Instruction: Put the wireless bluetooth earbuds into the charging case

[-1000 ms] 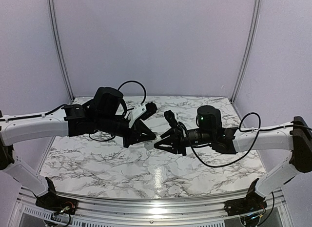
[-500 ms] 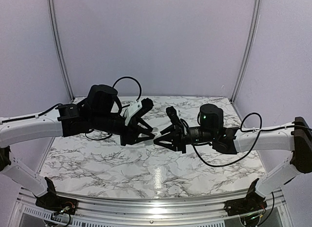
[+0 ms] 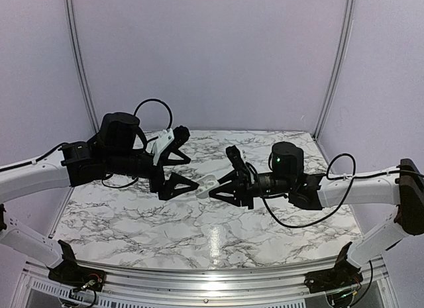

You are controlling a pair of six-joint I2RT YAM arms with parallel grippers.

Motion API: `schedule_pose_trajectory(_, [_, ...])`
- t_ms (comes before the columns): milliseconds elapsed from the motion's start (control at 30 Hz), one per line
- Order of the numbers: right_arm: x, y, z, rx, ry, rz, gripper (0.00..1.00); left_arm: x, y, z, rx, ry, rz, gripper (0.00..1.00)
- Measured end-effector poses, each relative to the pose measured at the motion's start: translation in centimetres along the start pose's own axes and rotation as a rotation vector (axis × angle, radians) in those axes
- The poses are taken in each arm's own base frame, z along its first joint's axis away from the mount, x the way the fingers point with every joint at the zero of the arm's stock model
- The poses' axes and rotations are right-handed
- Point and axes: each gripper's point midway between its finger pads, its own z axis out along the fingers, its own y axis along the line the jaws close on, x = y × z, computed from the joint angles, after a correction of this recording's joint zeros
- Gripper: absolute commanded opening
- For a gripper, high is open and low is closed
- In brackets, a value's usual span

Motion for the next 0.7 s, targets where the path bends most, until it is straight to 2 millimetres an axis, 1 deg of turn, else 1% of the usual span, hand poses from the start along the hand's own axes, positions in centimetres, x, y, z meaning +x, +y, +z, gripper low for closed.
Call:
schedule_pose_trajectory(133, [-0.1, 0.4, 0.0, -0.022, -0.002, -0.003, 0.0, 2.2, -0.2, 1.0, 0.036, 0.049, -0.031, 0.99])
schedule_pose_trajectory(233, [-0.3, 0.7, -0.1, -0.036, -0.008, -0.009, 0.0, 3.2, -0.6, 1.7, 0.068, 0.072, -0.042, 0.99])
schedule_pose_trajectory(333, [-0.4, 0.8, -0.1, -0.042, -0.012, -0.012, 0.0, 3.9, -1.4, 2.4, 0.11, 0.09, -0.038, 0.94])
schedule_pose_trajectory(400, [-0.4, 0.8, -0.1, -0.043, -0.012, -0.011, 0.0, 4.0, -2.1, 2.6, 0.137, 0.093, -0.024, 0.89])
schedule_pose_trajectory(467, [-0.4, 0.8, -0.1, -0.044, -0.013, -0.011, 0.0, 3.9, -3.5, 2.8, 0.177, 0.087, 0.01, 0.85])
schedule_pose_trajectory(533, [-0.4, 1.0, -0.1, -0.055, -0.013, -0.009, 0.0, 3.7, -4.4, 2.8, 0.197, 0.083, 0.037, 0.83])
schedule_pose_trajectory(633, [-0.6, 1.2, -0.1, -0.065, -0.017, -0.004, 0.0, 3.2, -5.5, 2.6, 0.216, 0.066, 0.08, 0.8])
schedule_pose_trajectory(700, [-0.8, 1.4, -0.2, -0.081, -0.025, 0.0, 0.0, 3.0, -5.7, 2.4, 0.215, 0.059, 0.104, 0.77])
